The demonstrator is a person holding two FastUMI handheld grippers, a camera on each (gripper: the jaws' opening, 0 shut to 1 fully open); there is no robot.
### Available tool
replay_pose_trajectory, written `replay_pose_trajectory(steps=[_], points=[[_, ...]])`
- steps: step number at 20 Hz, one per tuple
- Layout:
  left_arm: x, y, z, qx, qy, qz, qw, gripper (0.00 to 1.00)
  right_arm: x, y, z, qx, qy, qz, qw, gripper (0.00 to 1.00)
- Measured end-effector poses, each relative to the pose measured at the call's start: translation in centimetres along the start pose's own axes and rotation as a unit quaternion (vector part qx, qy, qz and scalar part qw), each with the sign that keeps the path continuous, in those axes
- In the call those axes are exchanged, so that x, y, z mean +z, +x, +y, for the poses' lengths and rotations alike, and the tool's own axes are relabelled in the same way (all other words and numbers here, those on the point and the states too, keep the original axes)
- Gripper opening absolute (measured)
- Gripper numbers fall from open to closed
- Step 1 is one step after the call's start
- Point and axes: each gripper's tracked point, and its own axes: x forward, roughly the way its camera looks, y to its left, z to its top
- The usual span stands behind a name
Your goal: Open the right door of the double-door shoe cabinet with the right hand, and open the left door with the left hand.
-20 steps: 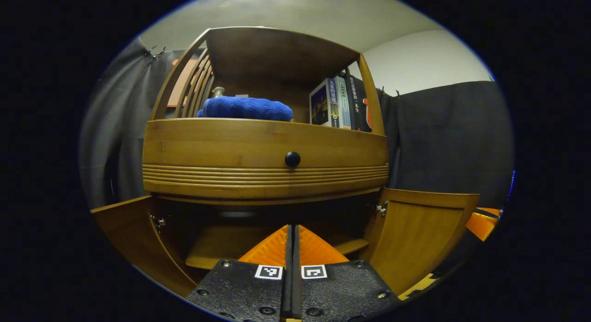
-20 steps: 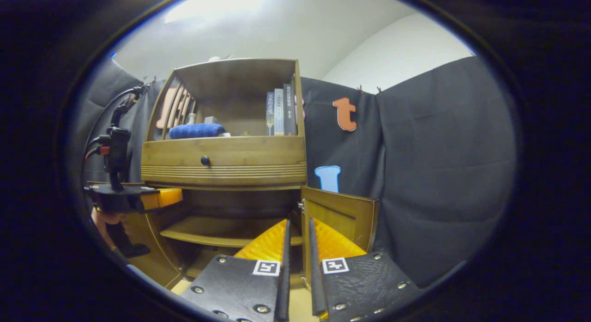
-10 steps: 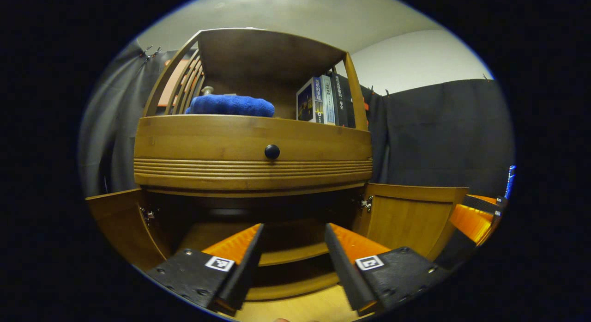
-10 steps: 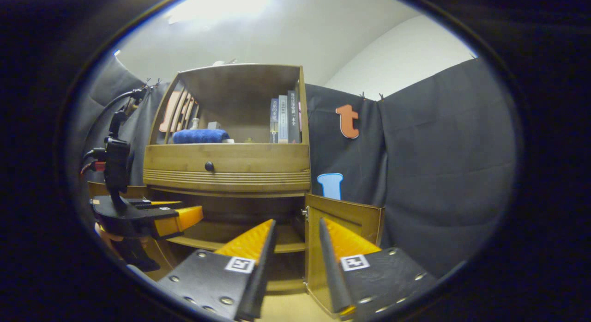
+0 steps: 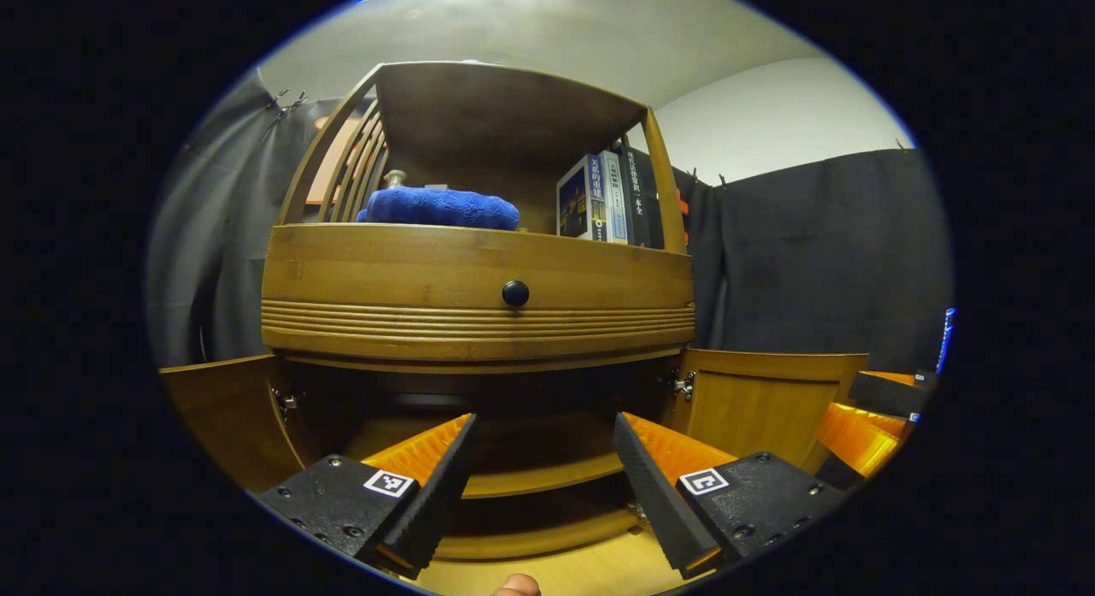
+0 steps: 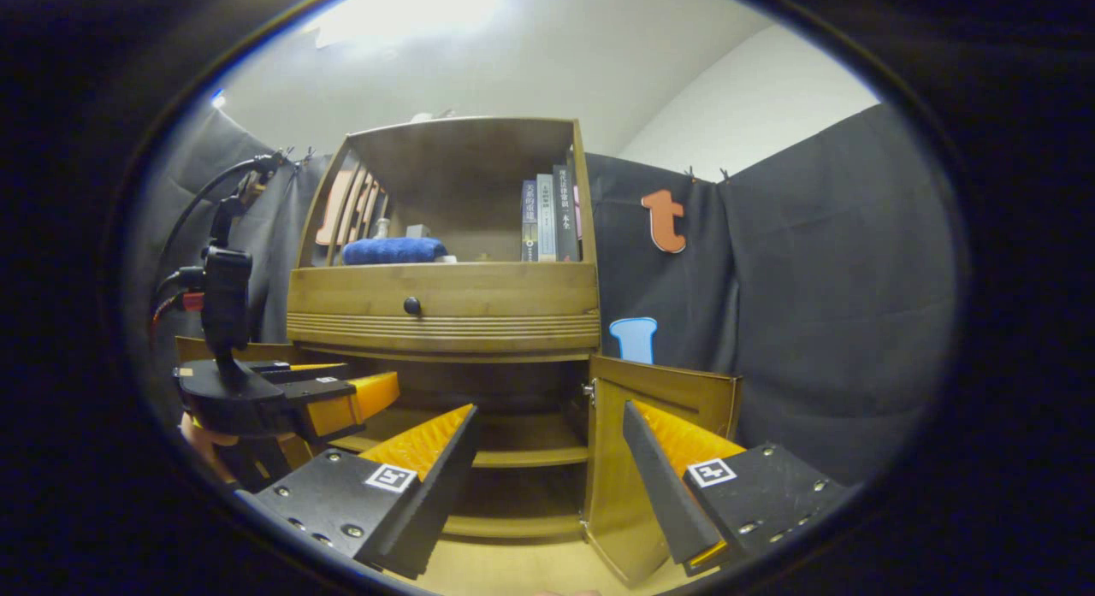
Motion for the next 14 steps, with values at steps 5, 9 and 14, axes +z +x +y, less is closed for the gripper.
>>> replay_pose_trajectory(steps=[5,9,14], points=[[0.39,-0.28,0.39,0.007,0.005,-0.006,1.000,0.96,-0.17,-0.15,0.17,0.002,-0.001,0.003,1.000,0.96],[0.27,-0.55,0.52,0.007,0.002,-0.004,1.000,0.97,-0.08,-0.27,0.24,0.000,-0.002,0.003,1.000,0.99],[0.16,-0.82,1.02,0.012,0.000,-0.002,1.000,0.97,-0.26,-0.54,0.73,0.003,-0.003,0.003,1.000,0.99]])
